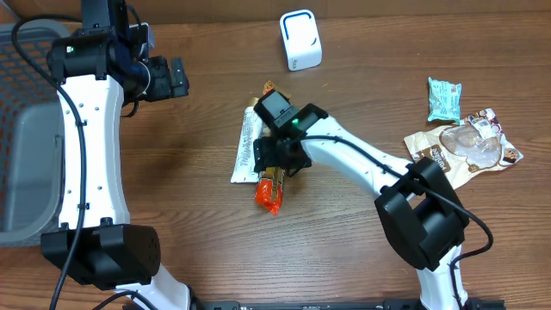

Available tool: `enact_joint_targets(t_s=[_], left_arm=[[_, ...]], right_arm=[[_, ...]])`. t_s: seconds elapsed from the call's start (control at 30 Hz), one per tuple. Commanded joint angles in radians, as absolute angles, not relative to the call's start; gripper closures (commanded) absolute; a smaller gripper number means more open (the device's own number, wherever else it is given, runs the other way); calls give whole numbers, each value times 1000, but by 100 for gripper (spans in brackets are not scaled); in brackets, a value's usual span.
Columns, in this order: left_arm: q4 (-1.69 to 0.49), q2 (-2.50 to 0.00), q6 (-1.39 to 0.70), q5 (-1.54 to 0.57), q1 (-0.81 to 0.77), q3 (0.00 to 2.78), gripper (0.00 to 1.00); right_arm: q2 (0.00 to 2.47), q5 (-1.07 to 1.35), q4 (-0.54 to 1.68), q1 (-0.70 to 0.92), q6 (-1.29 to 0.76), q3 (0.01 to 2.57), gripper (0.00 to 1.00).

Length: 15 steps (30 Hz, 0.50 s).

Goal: Scan the item barcode
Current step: 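Reach the right gripper to the spaghetti pack and grasp it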

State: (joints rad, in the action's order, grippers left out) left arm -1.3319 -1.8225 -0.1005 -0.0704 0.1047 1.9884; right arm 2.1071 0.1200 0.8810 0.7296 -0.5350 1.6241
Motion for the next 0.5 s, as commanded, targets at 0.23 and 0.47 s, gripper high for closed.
enact_joint_targets(t_s=[0.23,0.47], left_arm=[[-1332,-1818,-85,-71,96,2000,0],[-1332,-1818,-85,-71,96,2000,0]], right_arm=[[2165,-97,834,811,-585,1560,41],[2164,-112,892,810,-569,1607,76]])
